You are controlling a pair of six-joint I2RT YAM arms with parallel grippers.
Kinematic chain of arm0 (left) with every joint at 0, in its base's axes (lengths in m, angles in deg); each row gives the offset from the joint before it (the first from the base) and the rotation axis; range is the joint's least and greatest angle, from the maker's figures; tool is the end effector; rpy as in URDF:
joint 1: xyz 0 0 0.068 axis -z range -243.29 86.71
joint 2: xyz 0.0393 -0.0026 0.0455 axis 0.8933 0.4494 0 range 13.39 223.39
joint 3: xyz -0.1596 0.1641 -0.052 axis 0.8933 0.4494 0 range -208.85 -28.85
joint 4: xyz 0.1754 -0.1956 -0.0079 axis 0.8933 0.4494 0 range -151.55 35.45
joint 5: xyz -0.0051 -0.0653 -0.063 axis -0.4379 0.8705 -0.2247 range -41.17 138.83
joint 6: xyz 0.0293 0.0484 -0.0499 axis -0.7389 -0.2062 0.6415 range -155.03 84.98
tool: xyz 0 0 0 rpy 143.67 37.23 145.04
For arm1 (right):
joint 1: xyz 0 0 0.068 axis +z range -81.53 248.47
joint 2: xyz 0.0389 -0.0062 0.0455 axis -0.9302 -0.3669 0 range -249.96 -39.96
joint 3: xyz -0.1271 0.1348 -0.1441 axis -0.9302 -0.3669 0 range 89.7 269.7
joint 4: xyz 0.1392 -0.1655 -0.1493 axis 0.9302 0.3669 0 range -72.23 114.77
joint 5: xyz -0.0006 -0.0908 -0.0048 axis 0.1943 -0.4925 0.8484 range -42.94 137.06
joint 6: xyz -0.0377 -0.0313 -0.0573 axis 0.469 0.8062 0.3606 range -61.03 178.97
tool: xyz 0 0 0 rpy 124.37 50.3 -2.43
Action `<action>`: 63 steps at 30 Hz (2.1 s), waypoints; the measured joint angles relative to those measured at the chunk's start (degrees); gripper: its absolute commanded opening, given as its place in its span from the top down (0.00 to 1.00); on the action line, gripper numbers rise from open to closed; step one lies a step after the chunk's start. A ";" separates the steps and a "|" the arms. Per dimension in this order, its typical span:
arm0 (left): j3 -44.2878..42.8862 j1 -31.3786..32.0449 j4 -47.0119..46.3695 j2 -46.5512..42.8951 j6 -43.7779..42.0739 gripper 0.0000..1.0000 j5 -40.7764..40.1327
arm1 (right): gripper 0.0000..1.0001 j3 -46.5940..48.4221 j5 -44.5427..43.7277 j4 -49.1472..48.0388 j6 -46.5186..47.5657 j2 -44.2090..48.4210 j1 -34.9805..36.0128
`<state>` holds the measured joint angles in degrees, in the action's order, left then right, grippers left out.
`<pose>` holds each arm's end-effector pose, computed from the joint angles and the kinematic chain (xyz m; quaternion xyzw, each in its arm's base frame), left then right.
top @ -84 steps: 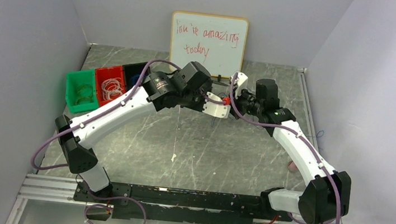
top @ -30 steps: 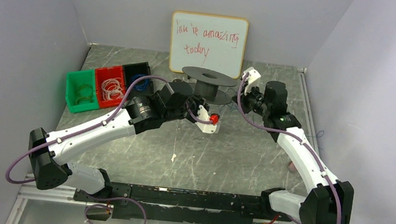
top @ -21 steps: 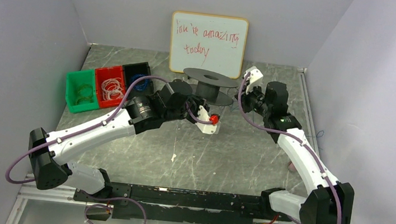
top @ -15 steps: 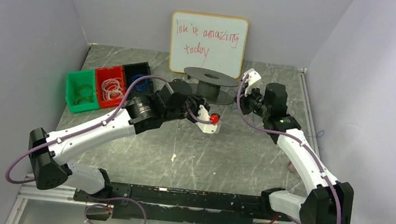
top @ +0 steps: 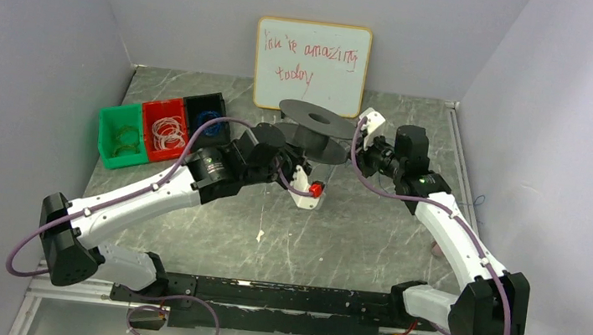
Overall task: Wrap the cables
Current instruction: Place the cable on the cable reel.
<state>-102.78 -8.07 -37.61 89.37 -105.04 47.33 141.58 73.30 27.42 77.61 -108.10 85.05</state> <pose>0.1940 -0.2764 0.3220 0.7498 0.3962 0.0792 0.5241 0.2870 0.1148 0.2531 -0.3645 0.7504 0.1831 0.5201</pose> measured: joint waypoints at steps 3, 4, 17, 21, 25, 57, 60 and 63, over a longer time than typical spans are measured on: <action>1.99 0.00 -0.33 -0.87 -2.23 0.98 0.39 | 1.00 0.81 0.15 1.84 1.55 -0.04 0.00; 2.67 0.00 -0.70 -1.20 -2.95 0.98 0.44 | 1.00 0.98 0.31 2.10 2.01 -0.04 0.00; 6.82 0.00 -8.74 -2.21 -7.19 0.98 0.00 | 1.00 1.53 2.43 5.55 6.27 -0.04 0.00; 6.82 0.00 -10.34 -2.23 -7.10 0.98 -0.13 | 1.00 1.53 2.27 5.29 6.27 -0.04 0.00; 7.19 0.00 -11.06 -2.27 -7.41 0.98 -0.13 | 1.00 1.53 1.62 5.31 6.54 -0.04 0.00; 7.30 0.00 -7.48 -2.86 -8.13 0.98 0.00 | 1.00 7.02 2.78 21.53 30.08 -0.55 -0.26; 7.30 -0.02 -7.41 -2.86 -7.45 0.98 -0.31 | 1.00 7.58 2.67 23.17 32.15 -0.52 -0.26; 7.30 -0.35 -7.74 -2.86 -7.04 0.98 -0.52 | 1.00 7.58 2.62 24.72 33.73 -0.52 -0.26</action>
<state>-95.48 -8.42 -45.35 86.51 -112.08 46.81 149.16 75.93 52.14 111.33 -108.62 84.79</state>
